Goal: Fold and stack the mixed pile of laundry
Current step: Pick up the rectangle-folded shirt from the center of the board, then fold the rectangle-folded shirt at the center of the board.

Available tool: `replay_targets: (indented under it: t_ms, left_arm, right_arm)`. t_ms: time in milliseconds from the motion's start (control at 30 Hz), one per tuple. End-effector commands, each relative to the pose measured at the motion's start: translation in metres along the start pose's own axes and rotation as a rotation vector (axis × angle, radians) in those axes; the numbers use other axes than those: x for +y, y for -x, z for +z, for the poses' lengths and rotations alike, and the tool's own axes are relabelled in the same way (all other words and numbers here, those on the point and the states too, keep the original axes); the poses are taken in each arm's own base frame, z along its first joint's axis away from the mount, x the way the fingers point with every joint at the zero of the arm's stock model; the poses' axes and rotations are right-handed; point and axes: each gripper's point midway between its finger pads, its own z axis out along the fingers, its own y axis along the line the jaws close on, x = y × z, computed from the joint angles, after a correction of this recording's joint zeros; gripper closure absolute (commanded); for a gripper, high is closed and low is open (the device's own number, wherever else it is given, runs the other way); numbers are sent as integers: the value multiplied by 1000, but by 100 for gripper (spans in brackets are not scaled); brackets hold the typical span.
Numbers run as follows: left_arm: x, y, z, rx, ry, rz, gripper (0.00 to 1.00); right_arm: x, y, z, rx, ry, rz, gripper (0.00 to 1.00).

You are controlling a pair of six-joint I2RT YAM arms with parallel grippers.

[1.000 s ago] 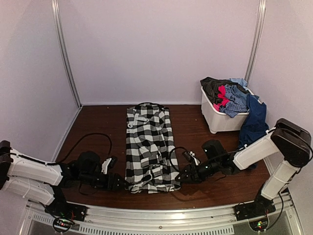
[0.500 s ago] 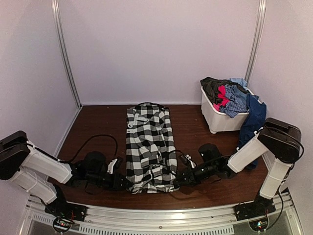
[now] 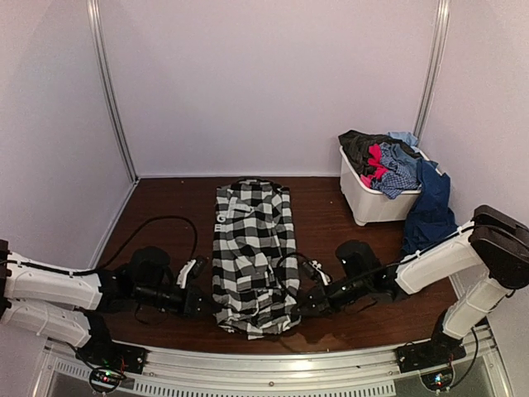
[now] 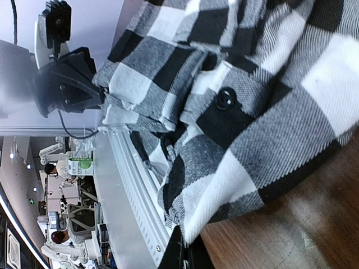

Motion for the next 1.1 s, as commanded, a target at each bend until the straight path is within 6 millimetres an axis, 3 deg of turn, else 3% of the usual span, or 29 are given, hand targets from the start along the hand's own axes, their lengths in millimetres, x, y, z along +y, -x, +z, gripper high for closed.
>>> replay_targets:
  t_ms: [0,300,533,700,800,933,1067]
  left_arm:
    - [-8,20,-1,-29,11,41,100]
    - [-10,87,-5,-138,22,89,100]
    - [0,174,-16,-253,45,118,100]
    - [30,242,2,-283,83,99,100]
    - [61,280,9,-321,111,63,100]
    - [108,305,18,-351,161,6,100]
    - [143,309,41,-298,177,-32,100]
  right_arm:
    - [12,31,-12,-86,-26,-60,100]
    - [23,100,-32,-214,-39,-150,100]
    - [26,192,-63,-336,-57,-210,100]
    - [1,267,-76,-393,-67,-211,100]
    - [-23,302,-69,-396,-65,-201,100]
    - [-53,345,-59,-416,-65,-199,100]
    - [-96,360,-43,-411,-80,-152,100]
